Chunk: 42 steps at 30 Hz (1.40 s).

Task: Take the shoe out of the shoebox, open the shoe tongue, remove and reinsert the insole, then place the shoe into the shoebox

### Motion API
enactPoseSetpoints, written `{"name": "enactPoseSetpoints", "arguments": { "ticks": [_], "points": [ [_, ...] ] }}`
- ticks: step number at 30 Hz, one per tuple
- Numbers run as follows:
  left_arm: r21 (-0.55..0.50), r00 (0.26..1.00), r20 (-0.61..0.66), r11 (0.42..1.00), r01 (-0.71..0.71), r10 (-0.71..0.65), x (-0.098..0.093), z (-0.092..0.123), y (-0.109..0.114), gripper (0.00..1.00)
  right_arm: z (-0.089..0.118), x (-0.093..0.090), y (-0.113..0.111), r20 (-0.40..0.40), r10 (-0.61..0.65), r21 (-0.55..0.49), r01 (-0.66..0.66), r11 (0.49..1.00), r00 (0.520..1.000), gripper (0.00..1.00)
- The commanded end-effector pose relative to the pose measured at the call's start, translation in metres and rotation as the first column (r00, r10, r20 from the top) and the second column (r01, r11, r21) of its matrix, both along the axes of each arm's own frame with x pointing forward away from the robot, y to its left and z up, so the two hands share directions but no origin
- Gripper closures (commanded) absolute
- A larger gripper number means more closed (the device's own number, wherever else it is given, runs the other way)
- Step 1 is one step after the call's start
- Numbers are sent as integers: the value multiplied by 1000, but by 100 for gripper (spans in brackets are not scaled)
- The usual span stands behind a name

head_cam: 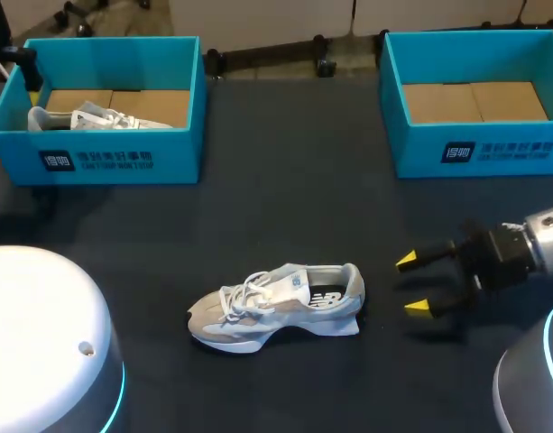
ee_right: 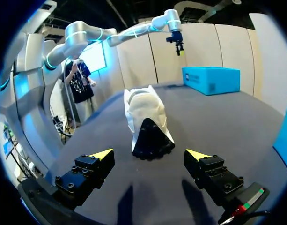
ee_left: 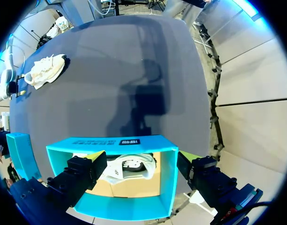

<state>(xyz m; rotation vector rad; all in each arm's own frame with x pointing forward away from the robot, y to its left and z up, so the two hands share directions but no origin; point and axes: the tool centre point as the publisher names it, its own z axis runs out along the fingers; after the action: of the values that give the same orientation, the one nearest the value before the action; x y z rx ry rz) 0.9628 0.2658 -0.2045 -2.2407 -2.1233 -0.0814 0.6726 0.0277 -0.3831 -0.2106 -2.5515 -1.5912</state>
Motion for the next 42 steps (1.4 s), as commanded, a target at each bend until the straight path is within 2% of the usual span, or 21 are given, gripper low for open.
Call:
{"name": "enactPoseSetpoints", "arguments": {
  "ticks": [1,11,20,29,40,42],
  "points": [
    [1,1000,4,1000,1,-1,-2,0,0,0,-11,-1,12,-13,-8,9,8,1000,1000,0],
    [1,1000,4,1000,1,-1,-2,0,0,0,-11,-1,12,-13,-8,9,8,1000,1000,0],
    [1,1000,4,1000,1,-1,-2,0,0,0,-29,6,41,43,10,27,-11,1000,999,0],
    [1,1000,4,1000,1,-1,-2,0,0,0,-28,8,59,99,56,18,-58,998,993,0],
    [1,1000,4,1000,1,-1,-2,0,0,0,-28,4,71,101,67,32,-70,997,993,0],
    [1,1000,4,1000,1,-1,-2,0,0,0,-27,2,74,103,69,33,-73,997,992,5]
  ]
}}
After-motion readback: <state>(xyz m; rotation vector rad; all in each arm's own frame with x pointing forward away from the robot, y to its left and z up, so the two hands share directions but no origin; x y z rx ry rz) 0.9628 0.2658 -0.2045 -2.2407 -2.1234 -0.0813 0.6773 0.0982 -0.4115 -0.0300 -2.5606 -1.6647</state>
